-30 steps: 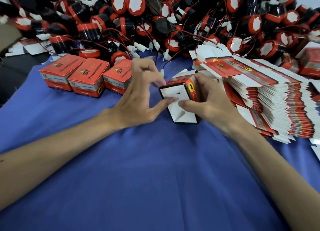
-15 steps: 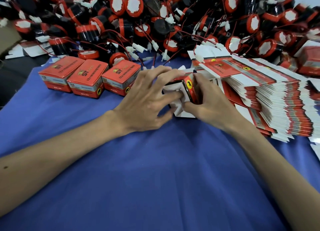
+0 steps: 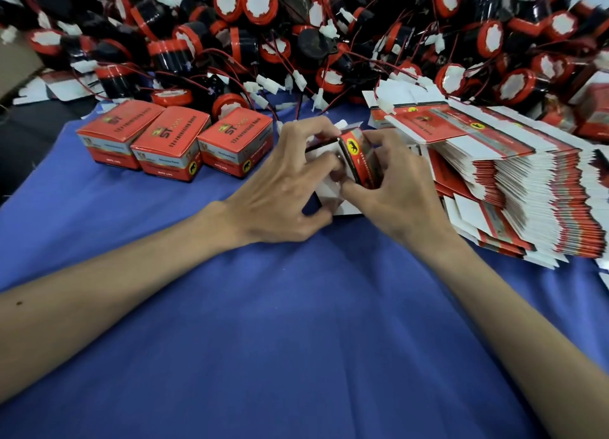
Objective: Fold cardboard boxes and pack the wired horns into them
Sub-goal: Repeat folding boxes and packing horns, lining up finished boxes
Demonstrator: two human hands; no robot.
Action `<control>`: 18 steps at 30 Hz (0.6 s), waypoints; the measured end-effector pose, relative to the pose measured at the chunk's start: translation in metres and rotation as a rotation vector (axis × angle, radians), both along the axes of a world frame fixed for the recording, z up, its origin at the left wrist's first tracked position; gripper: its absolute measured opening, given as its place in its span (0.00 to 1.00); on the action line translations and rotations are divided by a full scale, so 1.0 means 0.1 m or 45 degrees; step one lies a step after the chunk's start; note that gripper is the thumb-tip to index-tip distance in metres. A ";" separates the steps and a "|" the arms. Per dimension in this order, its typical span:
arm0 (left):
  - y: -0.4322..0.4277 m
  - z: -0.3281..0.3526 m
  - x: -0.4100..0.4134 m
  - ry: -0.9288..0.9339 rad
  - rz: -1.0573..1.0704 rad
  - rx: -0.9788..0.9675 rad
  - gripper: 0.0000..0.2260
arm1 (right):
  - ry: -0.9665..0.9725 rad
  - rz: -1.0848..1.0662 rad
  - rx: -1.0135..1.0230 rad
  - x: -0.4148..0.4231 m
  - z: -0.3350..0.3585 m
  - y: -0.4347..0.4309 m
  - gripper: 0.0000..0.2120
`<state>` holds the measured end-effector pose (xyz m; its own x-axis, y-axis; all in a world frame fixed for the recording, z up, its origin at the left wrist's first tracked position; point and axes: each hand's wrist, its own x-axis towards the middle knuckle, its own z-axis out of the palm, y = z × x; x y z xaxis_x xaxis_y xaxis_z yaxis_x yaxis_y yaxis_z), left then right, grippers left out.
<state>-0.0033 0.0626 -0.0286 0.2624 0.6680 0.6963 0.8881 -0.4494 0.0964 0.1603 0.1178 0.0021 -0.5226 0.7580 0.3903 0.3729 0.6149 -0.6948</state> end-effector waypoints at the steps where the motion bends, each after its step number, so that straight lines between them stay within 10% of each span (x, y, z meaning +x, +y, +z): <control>1: -0.01 0.01 0.00 0.013 0.018 0.019 0.13 | 0.034 -0.016 -0.018 -0.01 0.00 -0.01 0.20; 18: -0.01 0.02 0.01 0.043 0.089 0.073 0.26 | -0.182 0.272 -0.125 0.11 0.12 0.05 0.29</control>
<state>-0.0019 0.0616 -0.0271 0.2404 0.6446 0.7257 0.9197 -0.3903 0.0420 0.1714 0.1224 0.0144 -0.7192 0.6551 0.2315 0.3405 0.6227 -0.7045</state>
